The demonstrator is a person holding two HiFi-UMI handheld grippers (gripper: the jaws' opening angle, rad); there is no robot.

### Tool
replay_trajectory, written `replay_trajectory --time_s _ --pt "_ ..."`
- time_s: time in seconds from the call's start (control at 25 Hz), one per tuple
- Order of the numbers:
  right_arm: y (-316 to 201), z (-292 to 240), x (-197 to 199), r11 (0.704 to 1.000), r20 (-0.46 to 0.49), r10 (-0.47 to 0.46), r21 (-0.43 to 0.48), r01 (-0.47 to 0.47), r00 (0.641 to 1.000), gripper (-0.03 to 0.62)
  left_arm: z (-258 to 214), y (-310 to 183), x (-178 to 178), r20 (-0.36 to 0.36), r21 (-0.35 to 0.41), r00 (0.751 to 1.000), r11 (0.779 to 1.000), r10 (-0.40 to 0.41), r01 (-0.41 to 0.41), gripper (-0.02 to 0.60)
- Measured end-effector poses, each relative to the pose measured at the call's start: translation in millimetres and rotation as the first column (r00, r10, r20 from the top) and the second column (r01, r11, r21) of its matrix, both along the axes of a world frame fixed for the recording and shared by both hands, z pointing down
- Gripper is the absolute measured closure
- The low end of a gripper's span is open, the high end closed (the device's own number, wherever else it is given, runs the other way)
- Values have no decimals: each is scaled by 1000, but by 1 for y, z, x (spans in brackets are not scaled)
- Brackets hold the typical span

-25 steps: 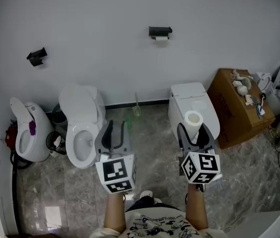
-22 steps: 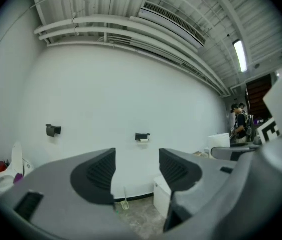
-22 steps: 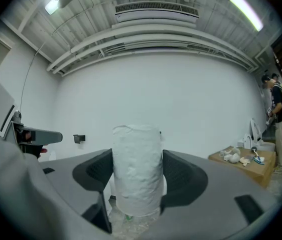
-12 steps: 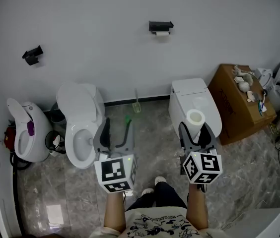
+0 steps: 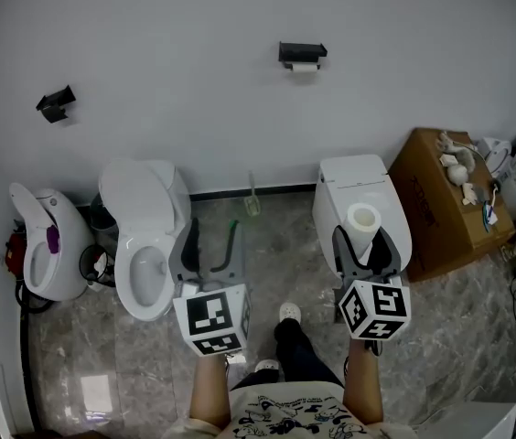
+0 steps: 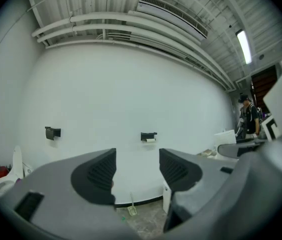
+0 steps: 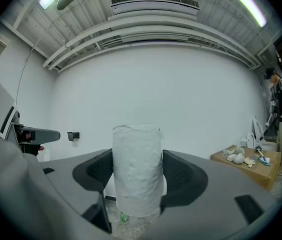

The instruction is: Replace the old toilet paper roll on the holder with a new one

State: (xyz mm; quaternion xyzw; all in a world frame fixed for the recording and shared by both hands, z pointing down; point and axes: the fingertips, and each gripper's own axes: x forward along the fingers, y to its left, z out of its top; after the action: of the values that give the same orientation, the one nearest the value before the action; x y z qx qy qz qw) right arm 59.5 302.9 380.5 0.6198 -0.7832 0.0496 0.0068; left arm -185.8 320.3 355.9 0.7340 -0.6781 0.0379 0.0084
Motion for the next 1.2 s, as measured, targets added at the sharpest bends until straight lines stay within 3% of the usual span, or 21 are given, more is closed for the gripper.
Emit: replay_trajectory --time_s 0.76,1.2 --pt "-223 -32 49 996 20 -75 44 74 997 283 -29 -199 45 10 32 996 995 -91 91 328" --pt "-295 -23 61 995 33 -95 28 94 995 283 -20 -267 58 25 7 995 995 -100 100 328"
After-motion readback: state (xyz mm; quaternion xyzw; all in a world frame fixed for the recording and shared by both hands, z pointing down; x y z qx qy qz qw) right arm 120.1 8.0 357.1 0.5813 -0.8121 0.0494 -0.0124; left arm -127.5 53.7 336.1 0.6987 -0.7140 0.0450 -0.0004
